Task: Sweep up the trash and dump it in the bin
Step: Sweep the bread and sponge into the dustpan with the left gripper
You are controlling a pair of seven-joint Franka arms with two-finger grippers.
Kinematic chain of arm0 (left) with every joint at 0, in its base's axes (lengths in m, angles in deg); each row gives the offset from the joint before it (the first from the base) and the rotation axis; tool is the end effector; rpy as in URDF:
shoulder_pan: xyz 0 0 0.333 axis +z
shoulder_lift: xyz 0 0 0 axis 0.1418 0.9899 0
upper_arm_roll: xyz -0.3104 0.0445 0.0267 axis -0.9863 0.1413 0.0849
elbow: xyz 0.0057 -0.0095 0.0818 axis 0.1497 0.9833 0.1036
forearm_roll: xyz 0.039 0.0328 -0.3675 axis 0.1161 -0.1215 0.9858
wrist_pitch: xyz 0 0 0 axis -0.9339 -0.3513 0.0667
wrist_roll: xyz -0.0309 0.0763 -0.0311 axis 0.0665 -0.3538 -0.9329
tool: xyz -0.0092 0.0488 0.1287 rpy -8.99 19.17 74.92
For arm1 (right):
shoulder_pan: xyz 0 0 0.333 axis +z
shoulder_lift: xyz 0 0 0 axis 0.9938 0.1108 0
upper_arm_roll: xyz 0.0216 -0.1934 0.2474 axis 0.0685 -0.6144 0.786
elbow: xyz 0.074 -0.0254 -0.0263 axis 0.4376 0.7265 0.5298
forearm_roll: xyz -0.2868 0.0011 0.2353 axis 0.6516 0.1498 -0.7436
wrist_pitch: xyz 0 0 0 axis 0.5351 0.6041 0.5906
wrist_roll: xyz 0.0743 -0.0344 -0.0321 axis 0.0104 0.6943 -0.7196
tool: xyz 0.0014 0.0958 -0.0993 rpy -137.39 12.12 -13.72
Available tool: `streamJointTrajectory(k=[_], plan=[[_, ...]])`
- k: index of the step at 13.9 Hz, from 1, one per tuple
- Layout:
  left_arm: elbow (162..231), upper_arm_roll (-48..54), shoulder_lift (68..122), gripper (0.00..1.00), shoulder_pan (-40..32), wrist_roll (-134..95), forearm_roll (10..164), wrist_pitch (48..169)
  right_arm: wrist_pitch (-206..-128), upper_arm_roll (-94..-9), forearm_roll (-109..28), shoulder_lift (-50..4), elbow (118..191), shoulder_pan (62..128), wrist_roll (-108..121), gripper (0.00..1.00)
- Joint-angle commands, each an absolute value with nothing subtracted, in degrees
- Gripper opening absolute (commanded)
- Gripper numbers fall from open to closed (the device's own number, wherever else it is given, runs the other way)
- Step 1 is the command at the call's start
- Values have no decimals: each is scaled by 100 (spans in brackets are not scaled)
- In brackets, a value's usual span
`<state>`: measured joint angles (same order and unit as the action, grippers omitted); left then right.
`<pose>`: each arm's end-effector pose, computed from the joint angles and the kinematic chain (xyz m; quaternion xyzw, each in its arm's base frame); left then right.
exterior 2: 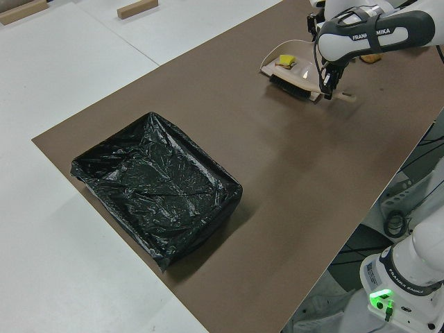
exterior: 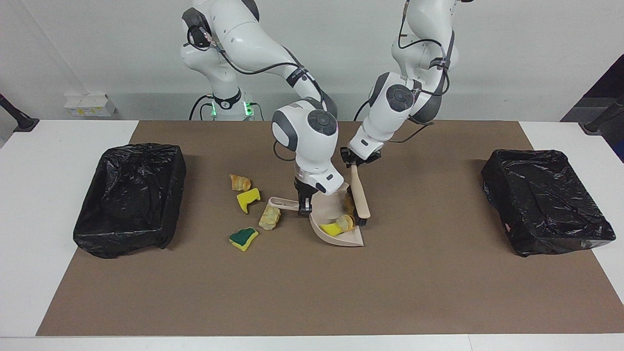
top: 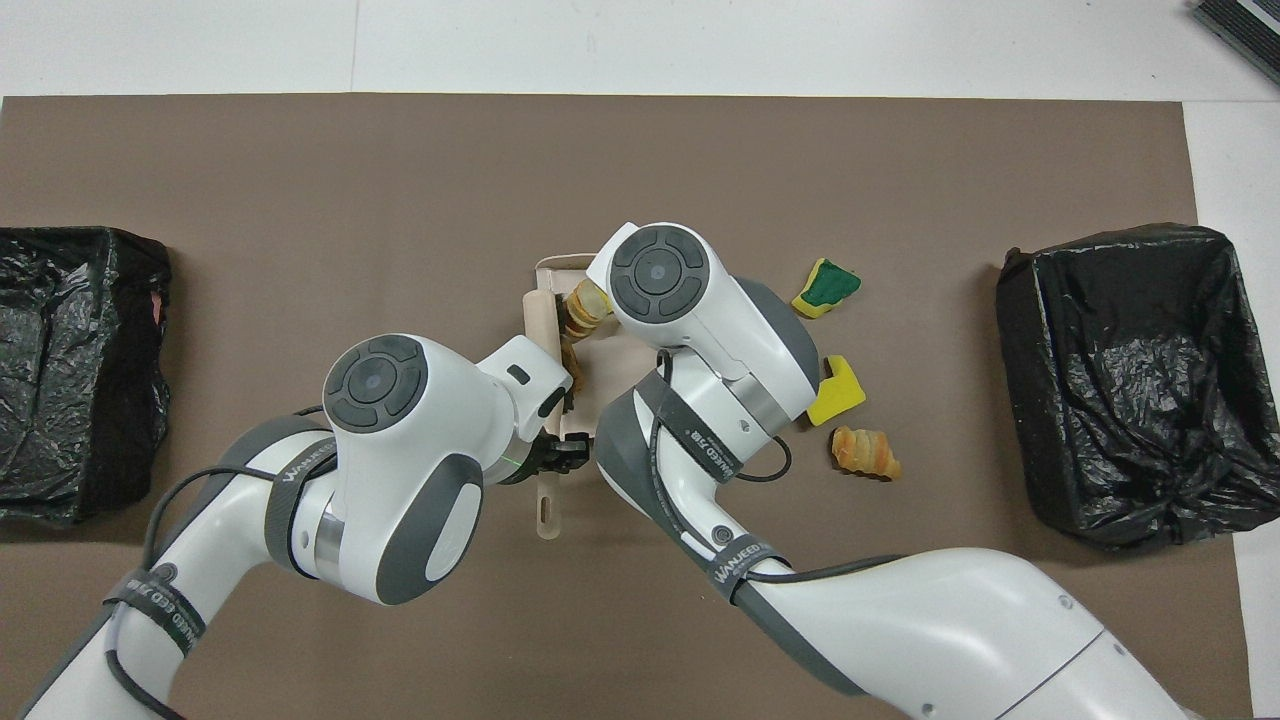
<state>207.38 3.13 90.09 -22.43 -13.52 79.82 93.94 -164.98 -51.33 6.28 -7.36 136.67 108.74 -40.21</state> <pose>0.4386 -0.3142 0.3616 0.9908 -0.0140 -0.0732 0.1131 0.5899 0.3355 0.3361 0.6855 0.7224 -0.0264 0.0872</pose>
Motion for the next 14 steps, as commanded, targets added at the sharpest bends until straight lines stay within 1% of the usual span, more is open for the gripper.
streamJointTrajectory(k=[1,4,11,14], plan=[[20493,368,9182,0,-2331,-1955,8137,9348,-16858,-5089,522,-690,13729,10825,-3878,0],[20484,412,8918,0,-2244,-2107,8382,8839,-17000,-5089,216,-699,13844,10807,-3904,0],[20423,447,8804,0,-1980,-1440,8392,8276,-17220,-5080,119,-690,13853,10720,-4001,0],[20432,543,8365,0,-1962,-1300,8323,8170,-17237,-5080,-207,-698,13809,10597,-4080,0]])
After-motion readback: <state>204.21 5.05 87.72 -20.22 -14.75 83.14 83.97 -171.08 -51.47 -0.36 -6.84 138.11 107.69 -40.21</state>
